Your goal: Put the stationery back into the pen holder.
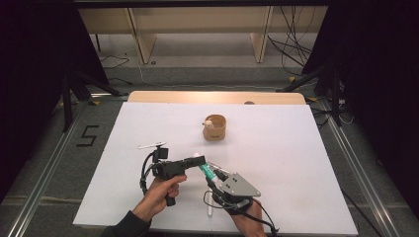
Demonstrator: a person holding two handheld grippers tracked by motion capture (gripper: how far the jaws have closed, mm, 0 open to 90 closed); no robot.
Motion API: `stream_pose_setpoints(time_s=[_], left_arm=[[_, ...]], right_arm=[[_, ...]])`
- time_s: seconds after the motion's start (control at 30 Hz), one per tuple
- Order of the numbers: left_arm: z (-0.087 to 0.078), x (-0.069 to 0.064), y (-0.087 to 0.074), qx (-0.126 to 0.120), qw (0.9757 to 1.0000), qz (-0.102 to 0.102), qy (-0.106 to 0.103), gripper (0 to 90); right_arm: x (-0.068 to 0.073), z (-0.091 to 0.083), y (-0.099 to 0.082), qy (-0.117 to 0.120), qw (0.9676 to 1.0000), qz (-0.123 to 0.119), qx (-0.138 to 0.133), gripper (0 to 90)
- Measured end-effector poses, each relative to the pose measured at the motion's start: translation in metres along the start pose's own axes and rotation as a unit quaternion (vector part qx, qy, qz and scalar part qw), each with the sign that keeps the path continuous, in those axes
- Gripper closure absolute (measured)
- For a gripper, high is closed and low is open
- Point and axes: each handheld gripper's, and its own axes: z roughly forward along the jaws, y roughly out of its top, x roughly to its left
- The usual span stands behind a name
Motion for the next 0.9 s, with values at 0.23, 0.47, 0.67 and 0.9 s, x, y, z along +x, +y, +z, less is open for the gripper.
stream_pose_setpoints(time_s=[0.23,0.47,0.67,0.9], left_arm=[[0.000,0.003,-0.001,-0.003,0.9997,-0.022,-0.013,44.3],[0.001,0.004,-0.003,-0.006,0.9986,-0.043,-0.030,51.9],[0.000,0.010,-0.004,-0.013,0.9966,-0.066,-0.047,61.9],[0.001,0.014,-0.004,-0.011,0.9947,-0.082,-0.061,64.1]], right_arm=[[0.001,0.000,-0.001,-0.002,1.0000,-0.003,-0.002,66.4],[0.001,0.000,-0.002,-0.005,1.0000,-0.005,-0.003,66.4],[0.002,0.001,-0.002,-0.004,0.9999,-0.008,-0.006,66.4],[0.002,0.001,-0.003,-0.004,1.0000,-0.006,-0.003,66.3]])
